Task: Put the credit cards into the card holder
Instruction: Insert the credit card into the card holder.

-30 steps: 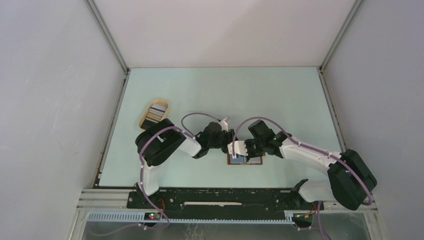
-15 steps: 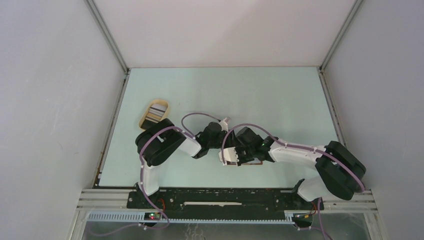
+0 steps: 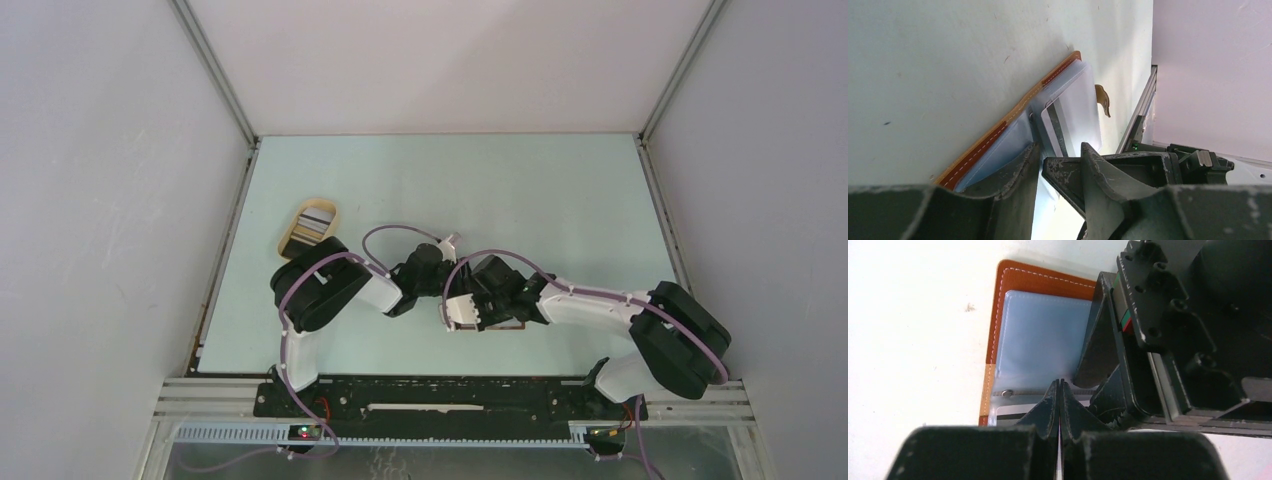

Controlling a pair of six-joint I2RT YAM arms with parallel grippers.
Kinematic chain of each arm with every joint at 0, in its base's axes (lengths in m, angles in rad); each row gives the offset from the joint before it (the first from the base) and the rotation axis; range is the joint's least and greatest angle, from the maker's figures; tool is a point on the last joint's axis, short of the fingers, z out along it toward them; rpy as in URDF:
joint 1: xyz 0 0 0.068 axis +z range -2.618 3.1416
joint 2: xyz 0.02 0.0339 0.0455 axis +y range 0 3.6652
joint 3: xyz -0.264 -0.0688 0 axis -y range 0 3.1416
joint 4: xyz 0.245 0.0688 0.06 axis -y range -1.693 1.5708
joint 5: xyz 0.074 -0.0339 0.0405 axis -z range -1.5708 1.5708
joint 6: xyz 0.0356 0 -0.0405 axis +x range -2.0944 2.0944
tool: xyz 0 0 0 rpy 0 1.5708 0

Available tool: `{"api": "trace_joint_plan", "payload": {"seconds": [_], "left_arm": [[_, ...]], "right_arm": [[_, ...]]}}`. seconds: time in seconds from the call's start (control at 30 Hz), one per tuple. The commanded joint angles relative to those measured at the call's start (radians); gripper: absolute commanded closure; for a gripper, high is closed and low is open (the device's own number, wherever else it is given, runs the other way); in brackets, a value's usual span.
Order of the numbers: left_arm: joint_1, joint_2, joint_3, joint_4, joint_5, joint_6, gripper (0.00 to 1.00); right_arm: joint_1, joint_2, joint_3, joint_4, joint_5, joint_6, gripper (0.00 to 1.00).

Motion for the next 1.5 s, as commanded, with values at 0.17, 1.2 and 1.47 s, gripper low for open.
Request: {"api": "trace_joint_plan", "payload": {"seconds": [0.17, 1.2, 1.47], "left_arm": [[0.004, 0.025, -0.034, -0.048, 0.000, 0.016, 0.56], [-0.064, -0.806, -0.229, -0.310, -0.425, 0.560, 0.48], [-0.063, -1.114, -0.200, -0.563, -0.711, 0.753, 0.26]], "right_arm": [[-0.043, -0.053, 0.003, -0.039, 0.054, -0.039, 1.00], [-0.282, -0.520, 0.210, -0.365, -0.489, 0.338, 0.33], [-0.286, -0.512, 0.270, -0.383, -0.581, 0.448, 0.24]]}}
